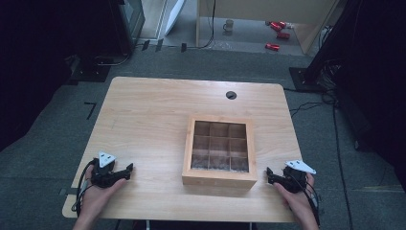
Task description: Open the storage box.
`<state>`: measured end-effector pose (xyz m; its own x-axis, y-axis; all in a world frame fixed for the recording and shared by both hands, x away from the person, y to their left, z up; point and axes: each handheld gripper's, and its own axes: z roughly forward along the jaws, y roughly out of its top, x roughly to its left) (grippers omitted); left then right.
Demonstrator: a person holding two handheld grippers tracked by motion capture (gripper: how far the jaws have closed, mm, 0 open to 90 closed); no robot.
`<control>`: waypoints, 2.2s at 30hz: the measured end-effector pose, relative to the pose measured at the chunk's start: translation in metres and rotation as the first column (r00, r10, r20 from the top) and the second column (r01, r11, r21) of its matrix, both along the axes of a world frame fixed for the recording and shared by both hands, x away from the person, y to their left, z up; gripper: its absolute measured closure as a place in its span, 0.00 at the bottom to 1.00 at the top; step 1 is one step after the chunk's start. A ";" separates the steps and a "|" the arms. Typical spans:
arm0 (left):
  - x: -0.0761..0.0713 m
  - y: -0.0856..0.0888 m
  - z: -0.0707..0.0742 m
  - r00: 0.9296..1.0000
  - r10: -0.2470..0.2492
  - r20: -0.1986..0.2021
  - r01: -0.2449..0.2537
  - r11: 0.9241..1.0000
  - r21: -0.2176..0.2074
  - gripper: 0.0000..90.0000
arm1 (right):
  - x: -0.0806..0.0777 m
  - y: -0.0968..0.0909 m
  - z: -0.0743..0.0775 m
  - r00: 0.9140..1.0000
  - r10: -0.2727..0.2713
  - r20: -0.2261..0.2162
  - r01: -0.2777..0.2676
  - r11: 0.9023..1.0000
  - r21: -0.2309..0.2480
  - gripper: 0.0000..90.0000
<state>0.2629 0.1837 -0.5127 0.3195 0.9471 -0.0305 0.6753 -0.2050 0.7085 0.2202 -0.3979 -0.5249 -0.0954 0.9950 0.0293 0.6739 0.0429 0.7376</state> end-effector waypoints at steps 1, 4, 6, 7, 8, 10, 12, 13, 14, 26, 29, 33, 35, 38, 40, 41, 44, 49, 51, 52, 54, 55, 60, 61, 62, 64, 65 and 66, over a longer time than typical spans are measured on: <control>0.000 -0.003 0.001 1.000 -0.008 0.003 0.008 1.000 -0.020 0.28 | 0.000 0.000 0.000 1.000 0.000 0.000 0.000 1.000 0.001 0.18; 0.002 -0.013 0.007 0.999 -0.043 -0.013 0.041 0.995 -0.088 0.28 | 0.000 0.000 0.000 1.000 0.001 0.000 -0.001 1.000 0.000 0.18; 0.003 -0.022 0.013 0.998 -0.066 -0.002 0.066 0.989 -0.136 0.28 | 0.000 0.000 0.000 1.000 0.001 0.000 -0.001 1.000 0.000 0.18; 0.003 -0.022 0.013 0.998 -0.066 -0.002 0.066 0.989 -0.136 0.28 | 0.000 0.000 0.000 1.000 0.001 0.000 -0.001 1.000 0.000 0.18; 0.003 -0.029 0.019 0.997 -0.079 0.012 0.079 0.989 -0.127 0.28 | 0.000 0.000 0.000 1.000 0.002 0.000 -0.002 1.000 0.000 0.18; 0.003 -0.038 0.025 0.995 -0.100 0.029 0.103 0.984 -0.143 0.28 | 0.000 0.000 0.000 1.000 0.003 0.000 -0.003 1.000 0.000 0.18; 0.001 -0.051 0.032 0.991 -0.124 0.045 0.130 0.978 -0.164 0.28 | 0.001 0.000 0.000 1.000 0.005 -0.001 -0.005 1.000 0.000 0.18; -0.001 -0.055 0.034 0.989 -0.138 0.052 0.144 0.976 -0.161 0.28 | 0.001 0.000 0.000 1.000 0.005 -0.001 -0.005 1.000 0.000 0.18; -0.001 -0.055 0.034 0.989 -0.138 0.052 0.144 0.976 -0.161 0.28 | 0.001 0.000 0.000 1.000 0.005 -0.001 -0.005 1.000 0.000 0.18; -0.018 -0.088 0.042 0.969 -0.235 0.078 0.246 0.954 -0.172 0.28 | 0.000 0.001 0.000 1.000 0.008 -0.002 -0.008 1.000 0.002 0.18; -0.024 -0.096 0.043 0.959 -0.271 0.084 0.283 0.942 -0.180 0.28 | 0.000 0.001 0.000 1.000 0.008 -0.002 -0.008 1.000 0.003 0.18; -0.028 -0.100 0.043 0.950 -0.299 0.093 0.312 0.932 -0.187 0.28 | 0.000 0.001 0.000 1.000 0.009 -0.002 -0.009 1.000 0.002 0.18; -0.030 -0.102 0.044 0.945 -0.314 0.091 0.326 0.925 -0.193 0.28 | 0.000 0.001 0.000 1.000 0.009 -0.002 -0.009 1.000 0.002 0.18; -0.032 -0.103 0.044 0.941 -0.325 0.094 0.338 0.919 -0.202 0.28 | 0.000 0.001 0.000 1.000 0.010 -0.002 -0.010 1.000 0.002 0.18; -0.033 -0.106 0.044 0.936 -0.339 0.094 0.352 0.915 -0.200 0.28 | 0.000 0.001 0.000 1.000 0.011 -0.002 -0.011 1.000 0.002 0.18; -0.035 -0.108 0.045 0.931 -0.351 0.095 0.364 0.909 -0.203 0.28 | 0.000 0.001 0.000 1.000 0.011 -0.002 -0.011 1.000 0.002 0.18; -0.037 -0.111 0.045 0.926 -0.364 0.099 0.377 0.903 -0.207 0.28 | 0.000 0.001 0.000 1.000 0.012 -0.002 -0.012 1.000 0.002 0.18; -0.042 -0.119 0.045 0.913 -0.397 0.097 0.408 0.890 -0.201 0.28 | 0.000 0.001 0.000 1.000 0.014 -0.002 -0.014 1.000 0.002 0.18; -0.043 -0.120 0.045 0.911 -0.401 0.098 0.412 0.889 -0.199 0.29 | 0.000 0.001 0.000 1.000 0.014 -0.002 -0.014 1.000 0.002 0.18; -0.043 -0.122 0.044 0.909 -0.405 0.097 0.417 0.887 -0.199 0.29 | 0.000 0.001 0.000 1.000 0.014 -0.002 -0.014 1.000 0.002 0.18; -0.045 -0.124 0.044 0.907 -0.411 0.096 0.422 0.885 -0.199 0.29 | 0.000 0.001 0.000 1.000 0.014 -0.002 -0.014 1.000 0.002 0.18; -0.045 -0.125 0.044 0.905 -0.415 0.094 0.426 0.883 -0.198 0.29 | 0.000 0.001 0.000 1.000 0.014 -0.002 -0.014 1.000 0.002 0.18; -0.048 -0.131 0.043 0.898 -0.429 0.093 0.439 0.877 -0.194 0.29 | 0.000 0.001 0.000 1.000 0.014 -0.002 -0.014 1.000 0.002 0.18; -0.049 -0.133 0.042 0.896 -0.434 0.091 0.444 0.876 -0.190 0.29 | 0.000 0.001 0.000 1.000 0.014 -0.002 -0.014 1.000 0.002 0.18; -0.049 -0.133 0.042 0.896 -0.434 0.091 0.444 0.876 -0.190 0.29 | 0.000 0.001 0.000 1.000 0.014 -0.002 -0.014 1.000 0.002 0.18; -0.050 -0.135 0.042 0.895 -0.438 0.089 0.447 0.874 -0.189 0.29 | 0.000 0.001 0.000 1.000 0.014 -0.002 -0.014 1.000 0.002 0.18; -0.050 -0.136 0.041 0.893 -0.442 0.085 0.450 0.874 -0.183 0.30 | 0.000 0.001 0.000 1.000 0.014 -0.002 -0.014 1.000 0.002 0.18; -0.050 -0.136 0.041 0.893 -0.442 0.085 0.450 0.874 -0.183 0.30 | 0.000 0.001 0.000 1.000 0.014 -0.002 -0.014 1.000 0.002 0.18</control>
<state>0.2124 0.0472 -0.4716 0.7111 0.6807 -0.1757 0.5155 -0.3349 0.7888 0.2206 -0.3970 -0.5249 -0.1095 0.9935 0.0316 0.6748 0.0510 0.7362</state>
